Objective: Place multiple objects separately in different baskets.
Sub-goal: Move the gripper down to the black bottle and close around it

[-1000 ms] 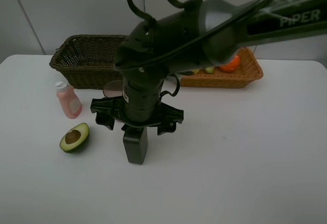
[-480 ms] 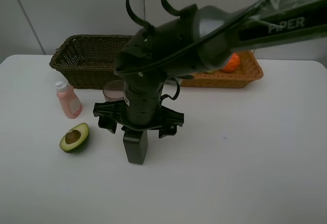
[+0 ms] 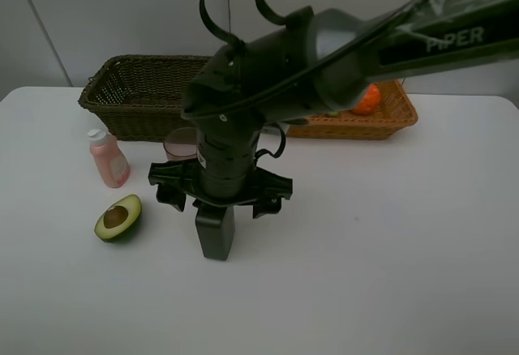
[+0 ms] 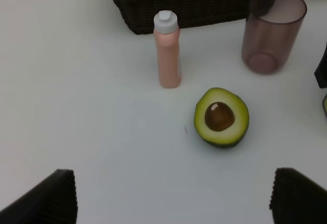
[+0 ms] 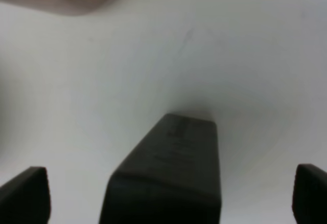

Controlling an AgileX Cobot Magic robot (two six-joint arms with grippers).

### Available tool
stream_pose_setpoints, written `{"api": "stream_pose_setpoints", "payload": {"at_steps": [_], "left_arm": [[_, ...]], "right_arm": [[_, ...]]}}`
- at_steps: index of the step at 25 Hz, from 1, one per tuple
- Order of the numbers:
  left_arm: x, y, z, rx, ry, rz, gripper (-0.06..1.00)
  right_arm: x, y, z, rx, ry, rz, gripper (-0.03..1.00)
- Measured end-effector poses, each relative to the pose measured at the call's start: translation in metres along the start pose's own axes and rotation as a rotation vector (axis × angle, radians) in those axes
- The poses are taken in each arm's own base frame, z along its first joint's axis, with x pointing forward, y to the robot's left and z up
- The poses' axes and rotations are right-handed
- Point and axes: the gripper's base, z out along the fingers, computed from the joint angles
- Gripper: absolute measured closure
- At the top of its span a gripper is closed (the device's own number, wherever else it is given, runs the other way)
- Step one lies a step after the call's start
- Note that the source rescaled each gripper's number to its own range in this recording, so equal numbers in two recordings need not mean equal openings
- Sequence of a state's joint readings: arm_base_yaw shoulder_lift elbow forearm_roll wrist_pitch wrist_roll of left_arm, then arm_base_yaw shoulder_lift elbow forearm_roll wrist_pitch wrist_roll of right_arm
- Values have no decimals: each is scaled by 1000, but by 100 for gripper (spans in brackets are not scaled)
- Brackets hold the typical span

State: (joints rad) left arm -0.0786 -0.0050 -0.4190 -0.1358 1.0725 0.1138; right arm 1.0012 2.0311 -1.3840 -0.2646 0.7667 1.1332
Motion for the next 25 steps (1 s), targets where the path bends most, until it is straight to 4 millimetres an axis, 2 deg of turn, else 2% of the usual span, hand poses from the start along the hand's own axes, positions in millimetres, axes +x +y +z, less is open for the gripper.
{"api": "stream_pose_setpoints", "payload": {"at_steps": [4,6,8,11,25], "left_arm": [[0,0,0,0,0,0,-5],[0,0,0,0,0,0,-5],[0,0,0,0,0,0,-5],[0,0,0,0,0,0,-5],[0,0,0,0,0,0,-5]], "right_arm": [[0,-1,0,16,1,-6,1],[0,-2,0,22,3,-6,14],[0,-2,0,23,4,-6,37],[1,-1,0,16,11,4,92],[2,-1,0,13,17,9,91]]}}
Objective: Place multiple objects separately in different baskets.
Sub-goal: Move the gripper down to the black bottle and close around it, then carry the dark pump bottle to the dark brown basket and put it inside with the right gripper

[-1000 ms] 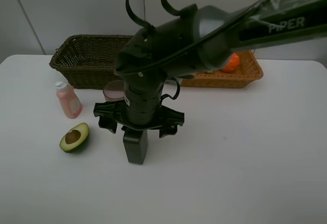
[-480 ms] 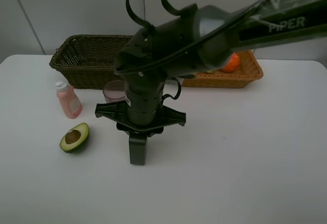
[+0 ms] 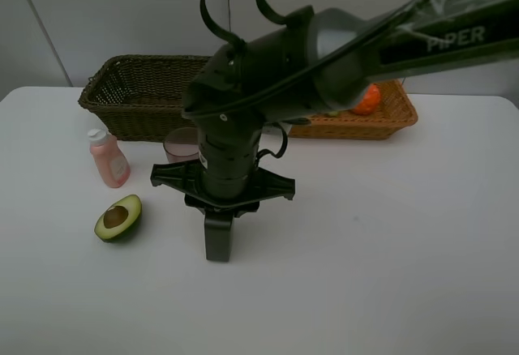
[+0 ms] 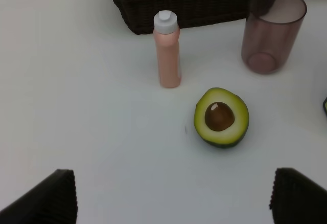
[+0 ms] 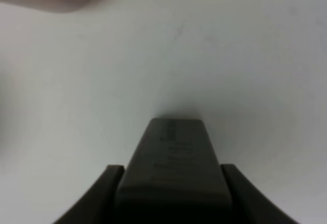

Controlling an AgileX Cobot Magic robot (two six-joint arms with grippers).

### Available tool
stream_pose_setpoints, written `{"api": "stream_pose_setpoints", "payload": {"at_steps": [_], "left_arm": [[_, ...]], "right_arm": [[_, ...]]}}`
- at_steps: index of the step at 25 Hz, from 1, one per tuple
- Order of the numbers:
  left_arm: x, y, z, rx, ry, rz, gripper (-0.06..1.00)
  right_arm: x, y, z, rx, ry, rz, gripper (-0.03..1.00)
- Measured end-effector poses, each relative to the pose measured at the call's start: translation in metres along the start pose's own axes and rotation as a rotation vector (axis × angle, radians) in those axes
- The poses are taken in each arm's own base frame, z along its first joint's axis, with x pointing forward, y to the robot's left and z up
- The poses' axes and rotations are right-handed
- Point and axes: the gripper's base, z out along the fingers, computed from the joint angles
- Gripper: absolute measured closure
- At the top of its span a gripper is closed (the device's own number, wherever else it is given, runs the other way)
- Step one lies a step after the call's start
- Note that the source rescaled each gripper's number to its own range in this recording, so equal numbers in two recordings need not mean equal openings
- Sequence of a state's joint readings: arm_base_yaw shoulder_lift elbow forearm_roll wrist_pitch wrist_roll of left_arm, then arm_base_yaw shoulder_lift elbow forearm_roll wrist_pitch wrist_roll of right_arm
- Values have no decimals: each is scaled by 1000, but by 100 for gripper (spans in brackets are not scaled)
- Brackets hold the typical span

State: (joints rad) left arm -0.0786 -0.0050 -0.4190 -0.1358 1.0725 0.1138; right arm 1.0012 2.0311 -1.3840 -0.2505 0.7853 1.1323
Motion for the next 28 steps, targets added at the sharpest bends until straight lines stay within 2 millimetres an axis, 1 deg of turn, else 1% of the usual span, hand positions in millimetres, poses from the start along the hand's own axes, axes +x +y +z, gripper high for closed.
{"api": "stream_pose_setpoints", "payload": {"at_steps": [17,19,21,28], "left_arm": [[0,0,0,0,0,0,-5],[0,0,0,0,0,0,-5],[0,0,0,0,0,0,-5],[0,0,0,0,0,0,-5]], "right_arm": [[-1,0,-3,-2,-13,-8,91],[-3,0,-8,-11,-21,-7,91],[-5,-1,-18,-26,-41,-10,91],[-17,-8,-63,-60,-148,-42,91]]}}
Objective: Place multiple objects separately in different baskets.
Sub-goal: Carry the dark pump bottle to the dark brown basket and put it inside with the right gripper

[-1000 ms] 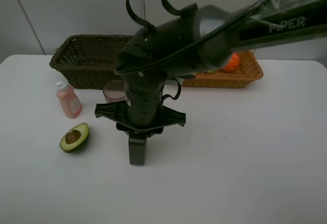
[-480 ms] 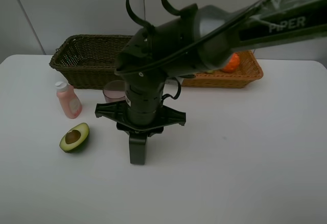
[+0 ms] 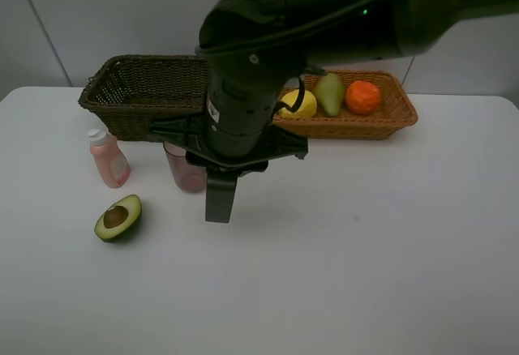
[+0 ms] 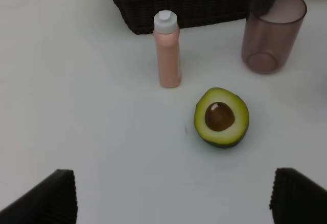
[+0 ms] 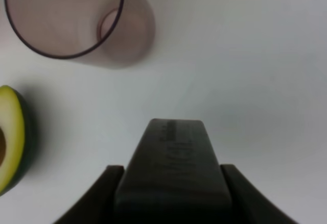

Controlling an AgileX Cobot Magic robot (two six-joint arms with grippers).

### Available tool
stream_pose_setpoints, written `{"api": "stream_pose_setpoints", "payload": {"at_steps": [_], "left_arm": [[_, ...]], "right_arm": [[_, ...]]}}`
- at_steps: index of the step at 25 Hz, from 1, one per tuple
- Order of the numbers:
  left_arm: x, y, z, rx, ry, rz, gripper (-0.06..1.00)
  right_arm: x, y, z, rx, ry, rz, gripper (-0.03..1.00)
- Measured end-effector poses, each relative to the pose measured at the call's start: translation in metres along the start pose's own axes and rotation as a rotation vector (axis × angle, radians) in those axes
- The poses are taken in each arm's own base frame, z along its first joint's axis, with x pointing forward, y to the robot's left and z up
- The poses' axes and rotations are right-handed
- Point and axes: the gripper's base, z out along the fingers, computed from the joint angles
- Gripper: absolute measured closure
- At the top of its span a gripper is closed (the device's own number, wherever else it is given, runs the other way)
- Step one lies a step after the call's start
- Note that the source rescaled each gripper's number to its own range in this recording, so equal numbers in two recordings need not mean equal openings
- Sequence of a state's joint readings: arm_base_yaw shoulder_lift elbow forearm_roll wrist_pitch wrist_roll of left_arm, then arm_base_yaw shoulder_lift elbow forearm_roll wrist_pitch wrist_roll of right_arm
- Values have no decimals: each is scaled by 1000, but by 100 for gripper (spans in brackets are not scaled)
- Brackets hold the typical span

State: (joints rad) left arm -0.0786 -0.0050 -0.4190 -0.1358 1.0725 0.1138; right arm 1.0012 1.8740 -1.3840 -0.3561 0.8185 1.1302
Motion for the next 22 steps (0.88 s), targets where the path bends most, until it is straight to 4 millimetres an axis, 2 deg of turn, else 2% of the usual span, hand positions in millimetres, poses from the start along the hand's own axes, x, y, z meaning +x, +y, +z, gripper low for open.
{"api": "stream_pose_setpoints", "payload": {"at_steps": [11,19,22], "left_arm": [[0,0,0,0,0,0,-5],[0,0,0,0,0,0,-5],[0,0,0,0,0,0,-5]], "right_arm": [[-27,-10,-49,-17,-238,-118,91],[-65,13,-83,-110,-468,-212,91],[-81,19,-81,-139,-524,-234,91]]}}
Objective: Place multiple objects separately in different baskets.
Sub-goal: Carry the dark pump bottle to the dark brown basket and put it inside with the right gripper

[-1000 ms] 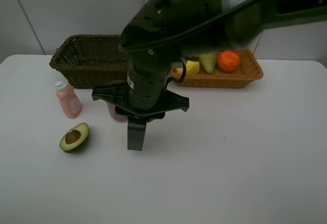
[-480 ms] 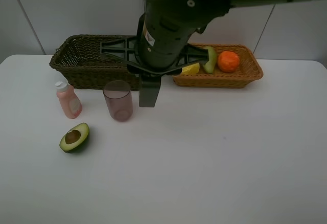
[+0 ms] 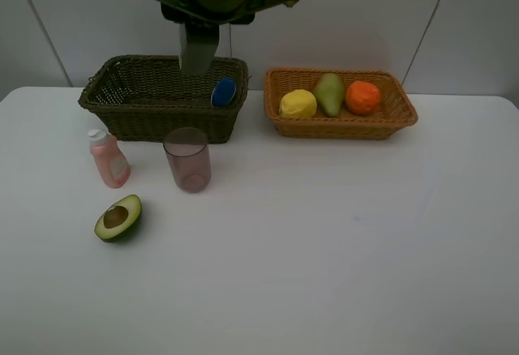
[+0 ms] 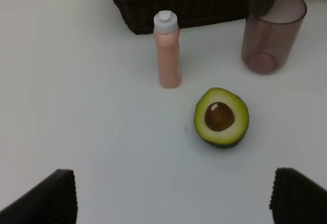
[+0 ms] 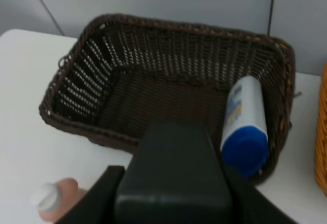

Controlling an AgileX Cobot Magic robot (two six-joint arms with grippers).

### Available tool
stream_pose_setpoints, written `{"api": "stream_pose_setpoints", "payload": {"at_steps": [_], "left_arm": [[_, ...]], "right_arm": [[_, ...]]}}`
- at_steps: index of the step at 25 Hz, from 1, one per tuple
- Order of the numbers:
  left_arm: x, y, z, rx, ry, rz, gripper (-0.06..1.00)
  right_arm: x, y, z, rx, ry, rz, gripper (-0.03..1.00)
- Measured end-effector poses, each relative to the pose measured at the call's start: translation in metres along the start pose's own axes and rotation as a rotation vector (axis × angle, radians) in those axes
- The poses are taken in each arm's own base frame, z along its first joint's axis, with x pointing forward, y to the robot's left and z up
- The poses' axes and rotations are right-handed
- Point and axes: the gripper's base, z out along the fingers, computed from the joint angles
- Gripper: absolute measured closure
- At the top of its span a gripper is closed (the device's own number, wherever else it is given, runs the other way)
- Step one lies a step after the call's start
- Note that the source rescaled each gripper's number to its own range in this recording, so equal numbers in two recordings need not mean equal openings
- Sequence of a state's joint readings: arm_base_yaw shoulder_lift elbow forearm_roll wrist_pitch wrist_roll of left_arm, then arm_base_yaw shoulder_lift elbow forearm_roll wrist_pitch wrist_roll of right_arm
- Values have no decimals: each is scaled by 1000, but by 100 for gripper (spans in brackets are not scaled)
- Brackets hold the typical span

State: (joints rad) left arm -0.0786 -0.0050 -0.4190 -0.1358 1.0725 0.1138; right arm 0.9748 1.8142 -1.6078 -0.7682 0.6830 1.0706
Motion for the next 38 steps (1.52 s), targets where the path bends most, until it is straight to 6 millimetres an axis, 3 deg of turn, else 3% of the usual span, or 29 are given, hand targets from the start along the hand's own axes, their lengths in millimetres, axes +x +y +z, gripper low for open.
{"api": "stream_pose_setpoints", "payload": {"at_steps": [5,15,24,38], "left_arm": [[0,0,0,0,0,0,-5],[0,0,0,0,0,0,-5],[0,0,0,-1,0,0,-5],[0,0,0,-1,0,0,-5]], "right_arm": [[-7,-9,42,-50,-49,-41,91],[11,-39,131,-114,-60,-7,91],[28,-63,172,-176,-78,40,91],[39,-62,210,-167,-77,44,91]]}}
